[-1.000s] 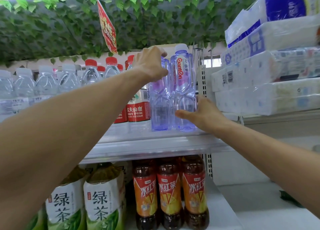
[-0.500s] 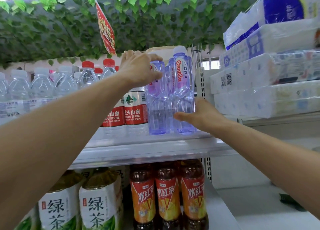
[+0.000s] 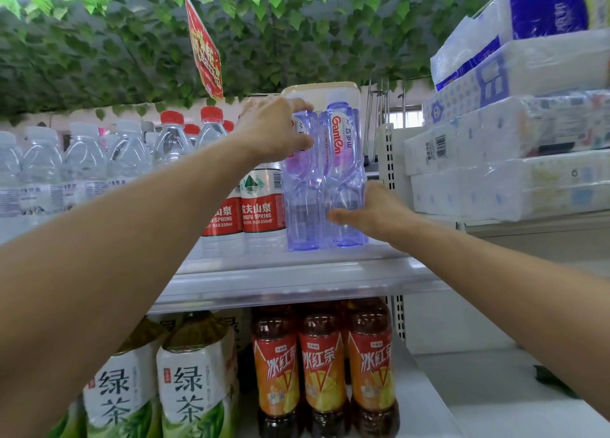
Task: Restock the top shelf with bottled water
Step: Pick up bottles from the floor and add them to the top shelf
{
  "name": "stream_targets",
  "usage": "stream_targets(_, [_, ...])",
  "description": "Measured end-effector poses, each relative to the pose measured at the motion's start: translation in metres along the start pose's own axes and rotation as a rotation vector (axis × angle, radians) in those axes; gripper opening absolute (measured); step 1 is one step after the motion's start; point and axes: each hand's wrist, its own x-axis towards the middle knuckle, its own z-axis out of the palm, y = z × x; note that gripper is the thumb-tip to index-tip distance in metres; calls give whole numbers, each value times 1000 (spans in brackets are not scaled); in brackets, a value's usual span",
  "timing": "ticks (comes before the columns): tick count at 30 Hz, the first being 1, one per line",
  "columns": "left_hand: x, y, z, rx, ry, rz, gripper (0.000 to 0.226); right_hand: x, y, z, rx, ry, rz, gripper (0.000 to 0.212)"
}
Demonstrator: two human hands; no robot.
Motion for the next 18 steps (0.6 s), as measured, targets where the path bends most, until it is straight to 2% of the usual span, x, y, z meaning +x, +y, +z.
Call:
stream_targets(4, [2, -1, 1, 4, 1, 9, 60, 0, -1, 1, 18, 0, 13, 54])
stream_targets(12, [4, -3, 4, 7, 8, 9, 63, 4, 2, 6, 43, 9, -9, 73])
stream_targets(14, [2, -4, 9, 62, -6, 21, 77, 5, 3, 6, 45, 9, -26, 75])
stream_targets(18, [-16, -12, 24, 177, -29, 45, 129, 3, 7, 6, 37, -1, -37, 84])
